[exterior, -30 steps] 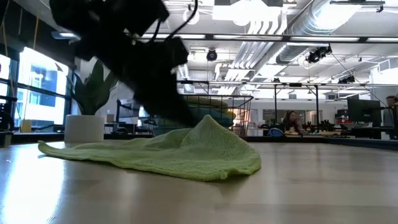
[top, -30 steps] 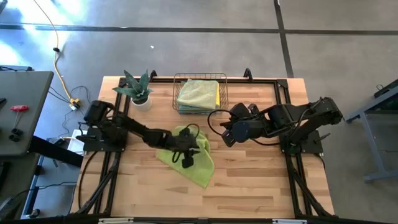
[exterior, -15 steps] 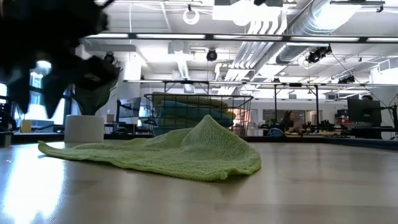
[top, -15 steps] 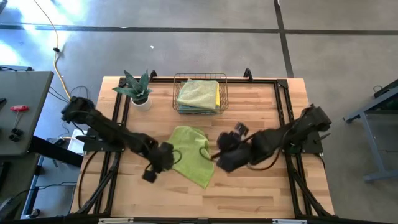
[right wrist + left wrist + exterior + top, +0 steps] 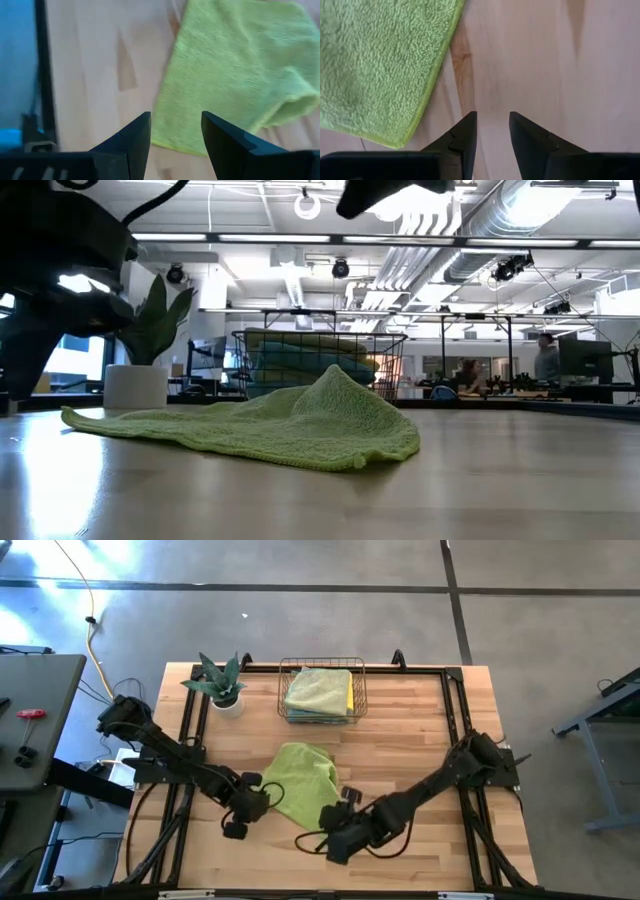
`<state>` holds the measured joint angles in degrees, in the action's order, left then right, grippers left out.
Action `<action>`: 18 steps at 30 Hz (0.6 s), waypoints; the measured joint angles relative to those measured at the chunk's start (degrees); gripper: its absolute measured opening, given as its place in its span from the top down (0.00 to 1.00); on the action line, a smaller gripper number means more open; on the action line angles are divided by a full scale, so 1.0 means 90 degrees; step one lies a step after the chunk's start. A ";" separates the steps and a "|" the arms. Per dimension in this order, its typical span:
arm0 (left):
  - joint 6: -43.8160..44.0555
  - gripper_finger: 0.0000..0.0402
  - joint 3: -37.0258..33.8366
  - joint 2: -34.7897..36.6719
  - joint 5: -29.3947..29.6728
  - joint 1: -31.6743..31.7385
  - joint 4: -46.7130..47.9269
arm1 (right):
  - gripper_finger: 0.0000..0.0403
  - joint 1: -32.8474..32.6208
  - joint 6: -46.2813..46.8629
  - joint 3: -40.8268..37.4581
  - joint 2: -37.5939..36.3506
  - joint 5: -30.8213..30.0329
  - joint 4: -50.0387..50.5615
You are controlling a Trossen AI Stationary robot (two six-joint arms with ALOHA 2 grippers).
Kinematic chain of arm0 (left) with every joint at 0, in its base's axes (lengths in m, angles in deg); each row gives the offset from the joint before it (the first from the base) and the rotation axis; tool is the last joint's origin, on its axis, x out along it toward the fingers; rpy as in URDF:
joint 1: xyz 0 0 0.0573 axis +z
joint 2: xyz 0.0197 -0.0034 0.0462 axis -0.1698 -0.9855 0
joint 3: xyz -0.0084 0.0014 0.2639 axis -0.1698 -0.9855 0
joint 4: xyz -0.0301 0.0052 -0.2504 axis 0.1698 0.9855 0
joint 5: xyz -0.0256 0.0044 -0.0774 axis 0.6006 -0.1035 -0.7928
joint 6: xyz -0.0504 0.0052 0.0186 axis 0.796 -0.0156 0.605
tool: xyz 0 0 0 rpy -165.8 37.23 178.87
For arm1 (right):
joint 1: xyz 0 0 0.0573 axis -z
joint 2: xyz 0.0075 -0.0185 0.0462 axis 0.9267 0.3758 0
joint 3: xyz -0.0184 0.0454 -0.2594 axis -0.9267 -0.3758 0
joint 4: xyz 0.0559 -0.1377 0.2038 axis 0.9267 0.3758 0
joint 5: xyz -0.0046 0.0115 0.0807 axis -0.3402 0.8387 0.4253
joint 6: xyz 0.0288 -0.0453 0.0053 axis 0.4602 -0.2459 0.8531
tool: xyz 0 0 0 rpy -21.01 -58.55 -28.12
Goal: Fold microfiber towels
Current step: Fold the green microfiber cloth
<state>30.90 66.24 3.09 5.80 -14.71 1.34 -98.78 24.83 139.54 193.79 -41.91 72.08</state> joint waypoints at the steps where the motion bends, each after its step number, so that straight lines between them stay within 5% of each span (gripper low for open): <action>1: 0.0124 0.73 0.0017 0.0000 -0.0013 0.0014 0.0019 | 0.58 -0.0048 0.0080 0.0000 0.0024 0.0005 -0.0121; 8: 0.0068 0.62 0.0086 0.0000 -0.0085 0.0015 0.0011 | 0.58 -0.0135 0.0976 0.0000 0.0080 0.0016 -0.0666; 18: -0.1958 0.45 0.0086 0.0000 0.0166 0.0014 -0.0079 | 0.58 -0.0158 0.1667 0.0002 0.0228 0.0093 -0.0792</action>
<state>13.28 67.02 3.09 7.30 -14.58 0.63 -100.19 39.83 139.57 195.84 -41.07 64.95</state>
